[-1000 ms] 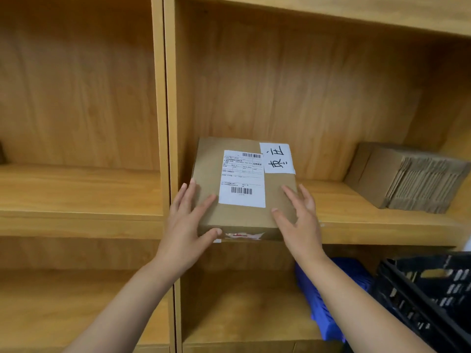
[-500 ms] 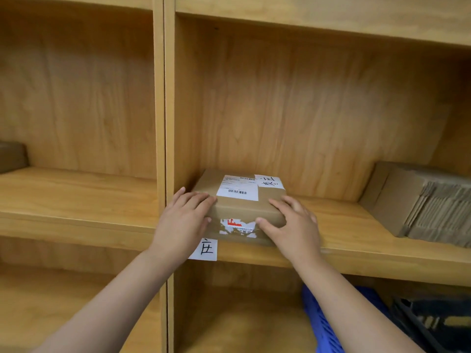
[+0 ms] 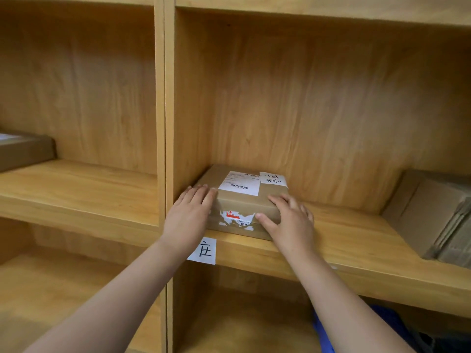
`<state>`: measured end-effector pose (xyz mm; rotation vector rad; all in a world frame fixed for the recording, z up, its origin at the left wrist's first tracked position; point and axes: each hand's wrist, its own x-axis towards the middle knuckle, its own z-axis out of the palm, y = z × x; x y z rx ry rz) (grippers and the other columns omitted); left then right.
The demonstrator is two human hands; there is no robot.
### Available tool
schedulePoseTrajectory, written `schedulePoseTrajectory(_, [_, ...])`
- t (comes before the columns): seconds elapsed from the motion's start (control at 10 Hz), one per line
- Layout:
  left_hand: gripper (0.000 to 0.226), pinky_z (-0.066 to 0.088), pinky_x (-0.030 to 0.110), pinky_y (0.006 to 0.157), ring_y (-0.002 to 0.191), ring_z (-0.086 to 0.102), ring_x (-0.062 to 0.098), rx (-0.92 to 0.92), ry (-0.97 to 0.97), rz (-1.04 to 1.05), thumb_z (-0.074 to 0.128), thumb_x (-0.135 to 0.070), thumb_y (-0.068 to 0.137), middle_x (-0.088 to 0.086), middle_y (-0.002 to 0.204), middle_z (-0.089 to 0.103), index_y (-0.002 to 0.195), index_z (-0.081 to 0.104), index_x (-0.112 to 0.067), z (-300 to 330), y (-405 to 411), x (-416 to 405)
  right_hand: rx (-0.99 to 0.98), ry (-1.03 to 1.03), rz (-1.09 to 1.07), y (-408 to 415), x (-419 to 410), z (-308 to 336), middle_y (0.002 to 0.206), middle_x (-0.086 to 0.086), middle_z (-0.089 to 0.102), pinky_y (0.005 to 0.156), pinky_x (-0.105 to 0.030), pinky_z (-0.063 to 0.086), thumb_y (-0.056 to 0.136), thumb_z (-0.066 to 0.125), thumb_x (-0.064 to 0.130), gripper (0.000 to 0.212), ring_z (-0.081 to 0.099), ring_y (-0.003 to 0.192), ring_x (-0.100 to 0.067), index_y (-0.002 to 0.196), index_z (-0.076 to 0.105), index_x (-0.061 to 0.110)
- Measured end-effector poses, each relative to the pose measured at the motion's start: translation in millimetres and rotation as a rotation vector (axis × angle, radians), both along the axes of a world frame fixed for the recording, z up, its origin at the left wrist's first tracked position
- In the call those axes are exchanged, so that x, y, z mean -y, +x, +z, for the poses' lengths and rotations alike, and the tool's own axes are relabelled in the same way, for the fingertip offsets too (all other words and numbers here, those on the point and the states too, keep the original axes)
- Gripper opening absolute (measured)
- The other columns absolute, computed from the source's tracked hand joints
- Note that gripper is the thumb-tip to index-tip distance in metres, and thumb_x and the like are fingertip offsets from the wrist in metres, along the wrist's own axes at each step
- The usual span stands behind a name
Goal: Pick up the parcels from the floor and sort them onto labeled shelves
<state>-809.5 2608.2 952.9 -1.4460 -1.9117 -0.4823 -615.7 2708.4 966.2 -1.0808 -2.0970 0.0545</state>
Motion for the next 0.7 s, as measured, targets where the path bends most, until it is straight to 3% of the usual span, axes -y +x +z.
schedulePoseTrajectory(0.2, [0.063,0.014,0.037,0.111,0.135,0.037,0.029,-0.026,-0.009,0.028,0.059,-0.012,0.084,0.016,0.143,0.043,0.14,0.032,-0.006,-4,4,6,-0.013,-0.005,0.0,-1,-4,-4,0.14,-0.003,0.046,0.109,-0.043,0.025,0.077,0.06,0.056,0.058,0.039,0.129,-0.026,0.129,0.051,0.031])
schedulePoseTrajectory(0.4, [0.061,0.032,0.044,0.109,0.129,0.045,0.029,0.01,-0.048,0.023,0.059,-0.019,0.082,0.013,0.137,0.051,0.137,0.038,-0.007,-18,9,70,0.022,-0.027,-0.059,8,29,-13,0.155,-0.007,0.022,0.115,-0.045,0.015,0.075,0.067,0.05,0.085,0.015,0.143,-0.028,0.144,0.024,0.026])
schedulePoseTrajectory(0.5, [0.058,0.034,0.046,0.107,0.126,0.047,0.029,0.077,-0.062,0.062,0.061,-0.021,0.079,0.012,0.132,0.055,0.134,0.043,-0.01,-29,-3,98,0.069,0.01,-0.086,11,55,-17,0.154,-0.008,0.024,0.115,-0.047,0.012,0.076,0.068,0.044,0.081,0.009,0.144,-0.028,0.143,0.028,0.023])
schedulePoseTrajectory(0.7, [0.051,0.043,0.045,0.097,0.114,0.056,0.029,0.158,-0.03,-0.008,0.067,-0.017,0.074,0.011,0.124,0.061,0.123,0.053,-0.012,-43,-29,149,0.117,0.118,-0.076,-5,124,-26,0.146,-0.005,0.038,0.116,-0.049,0.012,0.08,0.066,0.034,0.062,0.018,0.141,-0.027,0.135,0.041,0.022])
